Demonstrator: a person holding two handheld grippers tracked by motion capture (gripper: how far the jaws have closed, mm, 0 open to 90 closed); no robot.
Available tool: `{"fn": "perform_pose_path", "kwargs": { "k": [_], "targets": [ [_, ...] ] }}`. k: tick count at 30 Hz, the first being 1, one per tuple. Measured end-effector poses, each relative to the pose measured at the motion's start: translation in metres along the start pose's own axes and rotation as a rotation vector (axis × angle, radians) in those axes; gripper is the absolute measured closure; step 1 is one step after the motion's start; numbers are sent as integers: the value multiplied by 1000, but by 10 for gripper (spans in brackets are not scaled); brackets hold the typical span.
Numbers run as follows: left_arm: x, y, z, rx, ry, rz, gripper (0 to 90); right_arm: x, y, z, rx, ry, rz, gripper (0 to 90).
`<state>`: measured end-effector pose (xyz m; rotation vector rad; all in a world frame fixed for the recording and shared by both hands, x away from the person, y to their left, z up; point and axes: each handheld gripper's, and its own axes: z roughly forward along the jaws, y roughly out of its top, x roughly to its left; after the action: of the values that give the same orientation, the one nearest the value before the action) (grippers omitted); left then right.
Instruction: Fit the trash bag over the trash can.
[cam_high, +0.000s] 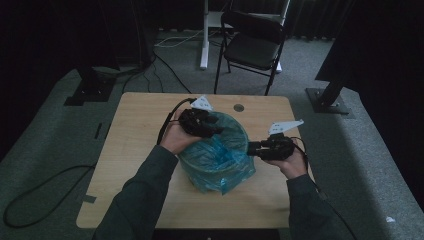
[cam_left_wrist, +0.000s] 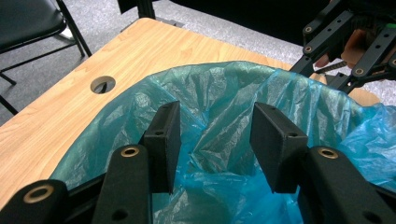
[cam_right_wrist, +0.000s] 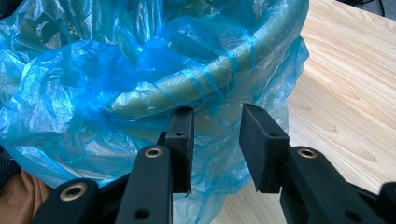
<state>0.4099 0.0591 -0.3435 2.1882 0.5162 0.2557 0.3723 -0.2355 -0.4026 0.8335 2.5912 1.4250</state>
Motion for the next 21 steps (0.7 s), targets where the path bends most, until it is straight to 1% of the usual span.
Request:
{"fn": "perform_pose_path", "kwargs": {
  "k": [3, 4, 7, 8, 9, 12, 14, 16, 19, 20, 21],
  "targets": [
    [0, 1, 2, 12, 5, 10, 530, 0, 0, 0, 1, 1, 0, 648],
    [-1, 2, 4, 27, 10, 19, 530, 0, 0, 0, 2, 1, 0, 648],
    [-1, 2, 7, 38, 13, 22, 530, 0, 0, 0, 2, 1, 0, 648],
    [-1, 3, 9, 48, 17, 31, 531, 0, 0, 0, 3, 2, 0, 648],
    [-1, 3, 9, 48, 17, 31, 530, 0, 0, 0, 3, 2, 0, 648],
    [-3, 4, 14, 81, 27, 51, 530, -1, 0, 0, 2, 4, -1, 647],
    [-4, 4, 15, 87, 28, 53, 530, -1, 0, 0, 3, 4, -2, 647],
    [-5, 4, 19, 104, 38, 67, 530, -1, 0, 1, 3, 5, -4, 647],
    [-6, 5, 18, 102, 39, 72, 530, -1, 0, 0, 4, 5, -4, 646],
    [-7, 7, 14, 91, 35, 77, 530, 0, 0, 0, 3, 6, -7, 645],
    [-7, 7, 14, 91, 35, 77, 531, 0, 0, 0, 3, 6, -7, 645]
  ]
}}
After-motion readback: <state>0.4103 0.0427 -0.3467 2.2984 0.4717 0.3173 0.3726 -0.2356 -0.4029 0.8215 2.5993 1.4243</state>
